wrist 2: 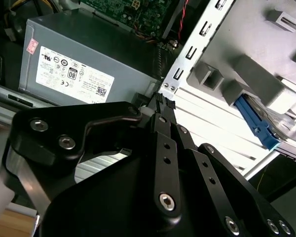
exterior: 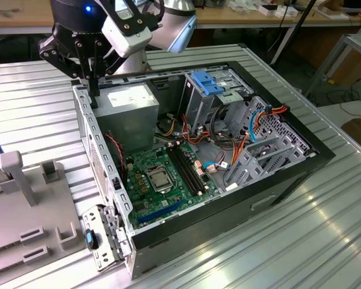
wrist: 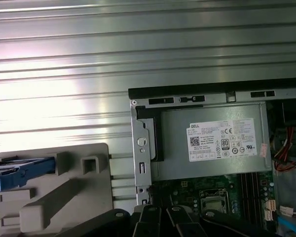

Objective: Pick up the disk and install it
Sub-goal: 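Reach for the disk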

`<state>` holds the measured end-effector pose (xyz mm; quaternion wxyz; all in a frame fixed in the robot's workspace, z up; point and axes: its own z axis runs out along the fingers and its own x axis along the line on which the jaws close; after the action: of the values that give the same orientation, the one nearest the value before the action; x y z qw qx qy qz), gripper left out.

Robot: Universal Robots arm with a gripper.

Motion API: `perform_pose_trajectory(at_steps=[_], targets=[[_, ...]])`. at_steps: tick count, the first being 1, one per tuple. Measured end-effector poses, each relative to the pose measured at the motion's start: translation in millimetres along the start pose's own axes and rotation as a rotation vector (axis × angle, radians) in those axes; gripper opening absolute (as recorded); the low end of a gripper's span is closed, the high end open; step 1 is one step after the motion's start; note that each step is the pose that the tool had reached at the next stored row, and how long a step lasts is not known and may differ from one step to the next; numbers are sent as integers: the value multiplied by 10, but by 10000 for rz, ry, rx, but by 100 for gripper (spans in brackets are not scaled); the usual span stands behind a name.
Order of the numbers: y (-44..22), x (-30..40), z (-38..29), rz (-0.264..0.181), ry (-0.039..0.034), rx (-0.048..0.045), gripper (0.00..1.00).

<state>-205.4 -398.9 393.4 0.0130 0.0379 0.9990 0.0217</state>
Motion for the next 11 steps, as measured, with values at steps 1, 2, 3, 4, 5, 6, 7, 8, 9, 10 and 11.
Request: perform_pose_trajectory(at_steps=[1,2,3,4,5,6,7,8,9,10,11], targets=[[-2,23,0,1,0,-1,11],[-3,35,-1,0,0,0,11],[-4,49,-1,0,0,0,11],[-5,64,-1,0,0,-1,11],[-6,76,-2,0,-1,-1,11],[-7,90,-2,-1,-1,-1,11],[-8,105,-3,-1,0,-1,11],[-9,120,-3,-1,-1,-1,11],[-10,135,-3,-1,-1,-1,11],[-12,157,-4,0,-1,-1,11],[-13,176,-4,0,-1,-1,11]])
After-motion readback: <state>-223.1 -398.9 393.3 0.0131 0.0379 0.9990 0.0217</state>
